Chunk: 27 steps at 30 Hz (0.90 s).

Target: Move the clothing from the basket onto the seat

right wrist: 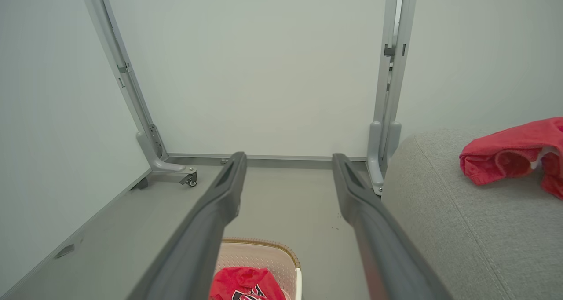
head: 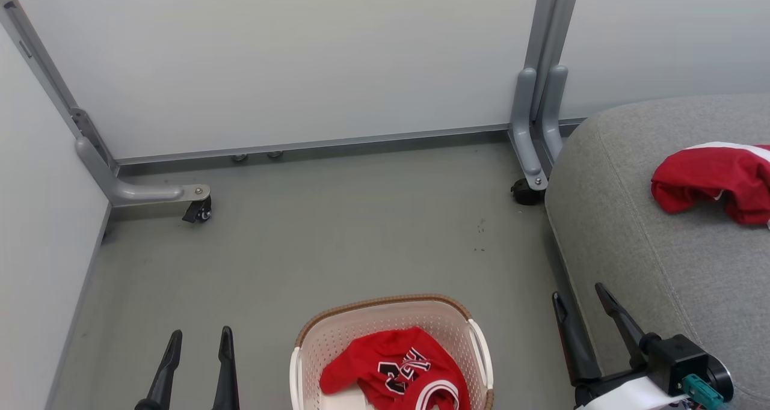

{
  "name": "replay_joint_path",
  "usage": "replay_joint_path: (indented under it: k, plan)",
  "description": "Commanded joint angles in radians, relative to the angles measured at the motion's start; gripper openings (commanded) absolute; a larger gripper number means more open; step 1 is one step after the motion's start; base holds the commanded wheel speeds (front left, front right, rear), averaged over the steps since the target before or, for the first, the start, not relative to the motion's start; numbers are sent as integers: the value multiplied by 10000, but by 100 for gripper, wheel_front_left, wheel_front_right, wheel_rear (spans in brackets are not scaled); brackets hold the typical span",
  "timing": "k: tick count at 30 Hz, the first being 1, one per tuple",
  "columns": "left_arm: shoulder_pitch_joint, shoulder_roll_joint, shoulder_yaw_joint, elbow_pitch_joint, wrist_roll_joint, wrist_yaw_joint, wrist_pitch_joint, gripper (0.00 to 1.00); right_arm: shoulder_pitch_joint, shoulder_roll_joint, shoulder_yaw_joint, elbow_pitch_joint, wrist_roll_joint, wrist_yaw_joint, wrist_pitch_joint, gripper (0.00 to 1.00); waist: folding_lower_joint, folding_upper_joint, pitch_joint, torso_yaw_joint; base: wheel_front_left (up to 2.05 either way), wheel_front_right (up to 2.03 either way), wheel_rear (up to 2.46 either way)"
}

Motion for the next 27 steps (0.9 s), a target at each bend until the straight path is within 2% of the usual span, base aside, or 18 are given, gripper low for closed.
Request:
replay_joint_path:
  k: [1,19,27]
  plan:
    - [89,1,14,20,80,-65,-3,100,121,-35,23,4,-14,-18,-49,100,1,0,1,-7,0,0,0]
    - [135,1,-194,157,212,-150,-4,100,200,-94,149,-36,-59,-18,-49,100,1,0,-46,-101,0,0,0]
    - [-217,2,-657,420,364,-215,-4,100,150,-168,62,-153,71,-18,-49,100,1,0,338,-238,0,0,0]
